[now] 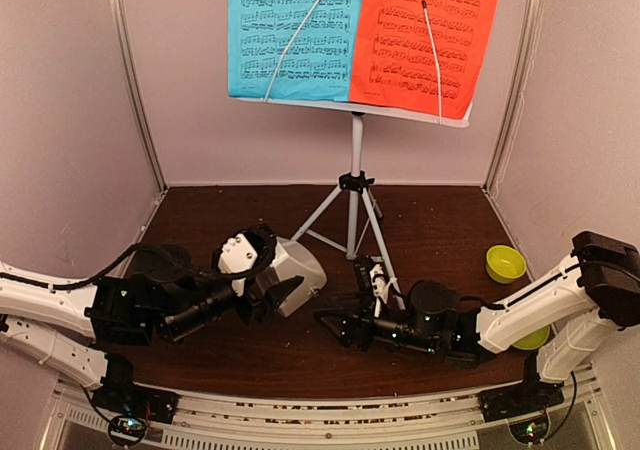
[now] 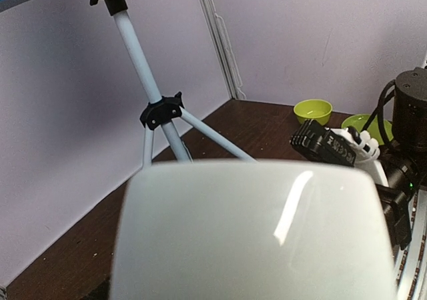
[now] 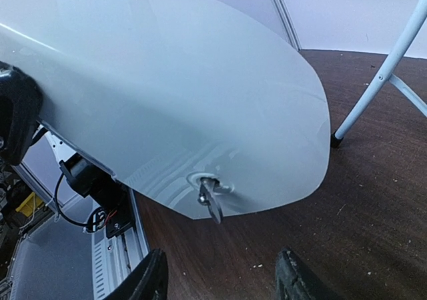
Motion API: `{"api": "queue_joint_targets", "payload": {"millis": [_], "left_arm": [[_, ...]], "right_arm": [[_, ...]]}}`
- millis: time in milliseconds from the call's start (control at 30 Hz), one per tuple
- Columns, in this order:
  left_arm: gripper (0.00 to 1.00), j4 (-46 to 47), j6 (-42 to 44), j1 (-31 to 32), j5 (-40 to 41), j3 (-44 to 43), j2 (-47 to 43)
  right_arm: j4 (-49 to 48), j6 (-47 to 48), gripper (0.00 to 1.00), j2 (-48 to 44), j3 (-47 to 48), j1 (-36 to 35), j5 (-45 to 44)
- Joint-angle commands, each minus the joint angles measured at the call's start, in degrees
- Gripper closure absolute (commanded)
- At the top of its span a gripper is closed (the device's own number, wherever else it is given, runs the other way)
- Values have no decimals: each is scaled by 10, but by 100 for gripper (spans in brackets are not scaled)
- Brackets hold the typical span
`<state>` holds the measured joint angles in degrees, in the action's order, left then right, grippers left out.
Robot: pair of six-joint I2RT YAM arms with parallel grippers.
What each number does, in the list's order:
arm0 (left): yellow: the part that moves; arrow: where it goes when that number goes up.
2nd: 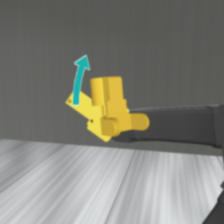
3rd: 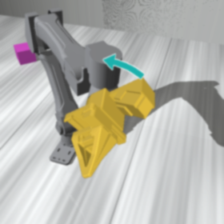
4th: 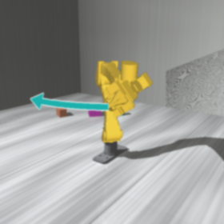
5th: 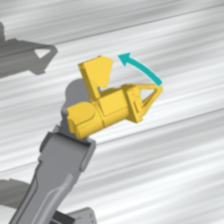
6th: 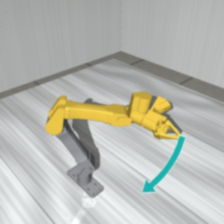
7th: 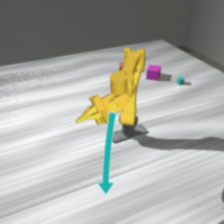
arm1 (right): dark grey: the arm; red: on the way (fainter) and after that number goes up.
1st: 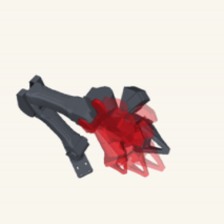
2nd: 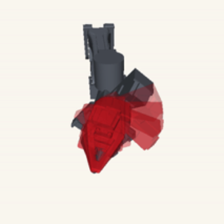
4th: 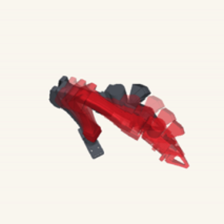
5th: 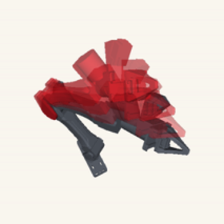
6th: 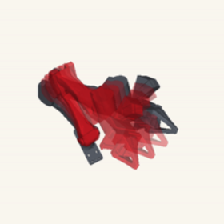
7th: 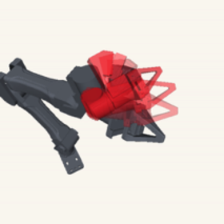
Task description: Set up the instrument practice props
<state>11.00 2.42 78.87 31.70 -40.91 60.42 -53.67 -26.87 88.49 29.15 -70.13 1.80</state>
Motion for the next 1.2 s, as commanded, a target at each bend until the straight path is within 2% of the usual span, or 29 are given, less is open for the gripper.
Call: {"api": "queue_joint_targets", "payload": {"millis": [0, 200, 733, 867, 933, 1167], "left_arm": [[81, 97, 12, 3, -4, -5, -16], [82, 101, 12, 3, -12, -7, -8], [85, 109, 7, 3, -17, -9, 5], [85, 108, 5, 3, -16, -10, 10], [85, 109, 5, 3, -15, -9, 9], [86, 131, 12, 3, -19, 4, 2]], "right_arm": [[21, 3, 46, 1, 35, -2, -22], [47, 13, 53, -8, 53, -2, -37], [44, -4, 79, 2, 72, -2, -28], [39, -8, 90, 5, 72, -2, -24], [40, -12, 99, 5, 71, -2, -25], [5, -63, 100, 6, 53, 9, -25]]}}
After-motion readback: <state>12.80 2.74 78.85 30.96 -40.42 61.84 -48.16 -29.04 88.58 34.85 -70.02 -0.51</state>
